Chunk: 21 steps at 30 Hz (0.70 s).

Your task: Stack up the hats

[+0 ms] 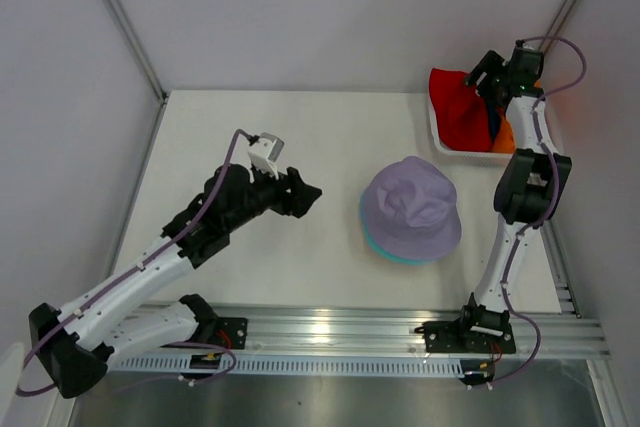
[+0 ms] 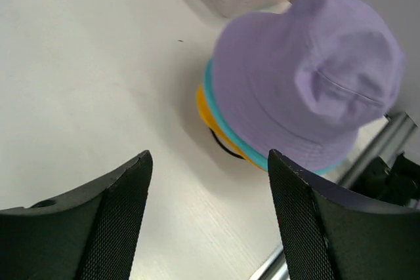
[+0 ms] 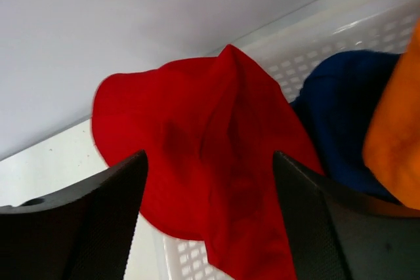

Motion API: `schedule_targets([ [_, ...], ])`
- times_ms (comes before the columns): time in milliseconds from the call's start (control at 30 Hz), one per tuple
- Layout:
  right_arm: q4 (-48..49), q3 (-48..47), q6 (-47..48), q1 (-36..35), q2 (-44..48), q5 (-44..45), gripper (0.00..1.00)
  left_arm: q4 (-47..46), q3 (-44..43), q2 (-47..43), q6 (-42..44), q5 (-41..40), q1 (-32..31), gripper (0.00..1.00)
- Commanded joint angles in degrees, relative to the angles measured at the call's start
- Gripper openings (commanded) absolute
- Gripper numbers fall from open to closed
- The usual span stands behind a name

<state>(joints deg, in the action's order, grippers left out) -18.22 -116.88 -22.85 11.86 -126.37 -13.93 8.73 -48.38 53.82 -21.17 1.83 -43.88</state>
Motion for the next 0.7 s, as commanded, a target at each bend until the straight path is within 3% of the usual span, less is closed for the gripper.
schedule_targets([
  [0, -0.15, -7.90, -0.44, -1.22, -5.19, 0.06, 0.78, 4.71, -2.85, 0.58, -0.81, -1.56, 3.79, 0.75],
  [67, -0.15, -10.20, -1.05, -1.66, -8.18, 0.13, 0.73, 6.20, -4.61, 1.28, 0.42, -1.47, 5.11, 0.76],
  [167, -0.50, -13.63, -1.05, -2.01, -10.39, 0.14, 0.53, 8.40, -7.24, 3.39, 2.27, -1.56, 6.00, 0.76],
  [200, -0.76, -14.33, -1.40, -2.01, -11.00, 0.66, 0.27, 8.75, -8.30, 3.83, 2.45, -3.21, 6.26, 0.76],
  [267, -1.21, -14.69, -1.58, -1.93, -9.53, 1.10, 0.00, 9.02, -9.18, 4.80, 2.80, -3.23, 6.87, 0.77],
  [467, -3.05, -14.87, 1.93, -1.75, 0.49, 3.56, 0.00, 7.70, -12.78, 6.64, 3.85, -0.79, 7.67, 0.79],
  [667, -7.09, -19.78, 4.74, -1.31, 14.82, -5.02, 0.00, 11.22, -23.86, 12.70, 3.85, 2.03, 8.19, 0.83],
])
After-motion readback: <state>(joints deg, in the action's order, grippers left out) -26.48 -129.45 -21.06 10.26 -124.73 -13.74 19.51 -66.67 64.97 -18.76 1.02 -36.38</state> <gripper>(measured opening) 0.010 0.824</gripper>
